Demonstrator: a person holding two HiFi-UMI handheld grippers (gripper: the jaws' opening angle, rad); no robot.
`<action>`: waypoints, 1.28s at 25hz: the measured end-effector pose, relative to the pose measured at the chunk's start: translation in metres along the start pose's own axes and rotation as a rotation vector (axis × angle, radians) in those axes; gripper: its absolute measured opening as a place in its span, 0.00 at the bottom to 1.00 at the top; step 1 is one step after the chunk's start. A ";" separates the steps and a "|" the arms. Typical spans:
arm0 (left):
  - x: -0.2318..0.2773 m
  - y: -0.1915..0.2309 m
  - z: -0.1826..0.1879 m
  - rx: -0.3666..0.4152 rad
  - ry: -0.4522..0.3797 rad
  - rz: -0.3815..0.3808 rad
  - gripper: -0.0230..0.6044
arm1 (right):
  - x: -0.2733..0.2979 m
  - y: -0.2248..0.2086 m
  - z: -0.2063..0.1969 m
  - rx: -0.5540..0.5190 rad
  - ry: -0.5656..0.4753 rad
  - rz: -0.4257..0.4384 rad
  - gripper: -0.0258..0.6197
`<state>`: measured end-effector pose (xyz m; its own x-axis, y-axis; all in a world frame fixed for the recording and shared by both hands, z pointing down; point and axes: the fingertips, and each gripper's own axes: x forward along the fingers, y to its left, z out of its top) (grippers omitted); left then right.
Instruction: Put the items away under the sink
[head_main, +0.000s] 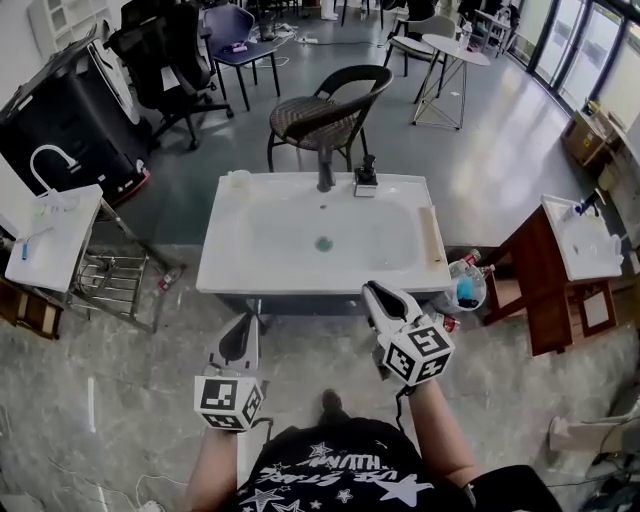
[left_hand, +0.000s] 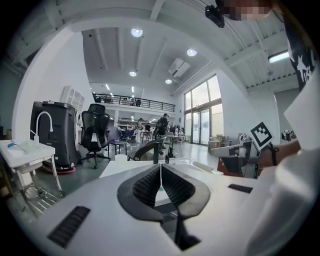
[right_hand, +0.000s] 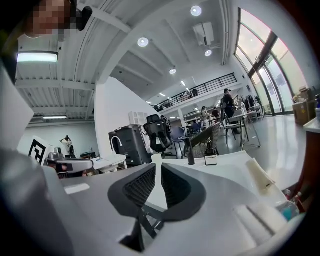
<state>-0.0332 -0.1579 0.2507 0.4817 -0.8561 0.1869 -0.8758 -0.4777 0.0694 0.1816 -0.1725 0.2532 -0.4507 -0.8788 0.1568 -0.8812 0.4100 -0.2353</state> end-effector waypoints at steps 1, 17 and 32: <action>0.005 -0.001 0.001 0.002 0.003 0.008 0.06 | 0.004 -0.005 0.001 0.003 0.002 0.010 0.05; 0.022 0.032 0.003 0.009 0.036 0.169 0.06 | 0.083 0.003 -0.011 0.035 0.073 0.207 0.20; 0.110 0.131 0.009 -0.023 0.044 0.089 0.06 | 0.196 0.009 0.006 0.025 0.088 0.185 0.48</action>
<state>-0.0949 -0.3170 0.2714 0.4009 -0.8851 0.2364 -0.9157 -0.3952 0.0731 0.0858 -0.3428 0.2766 -0.6164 -0.7638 0.1913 -0.7788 0.5556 -0.2912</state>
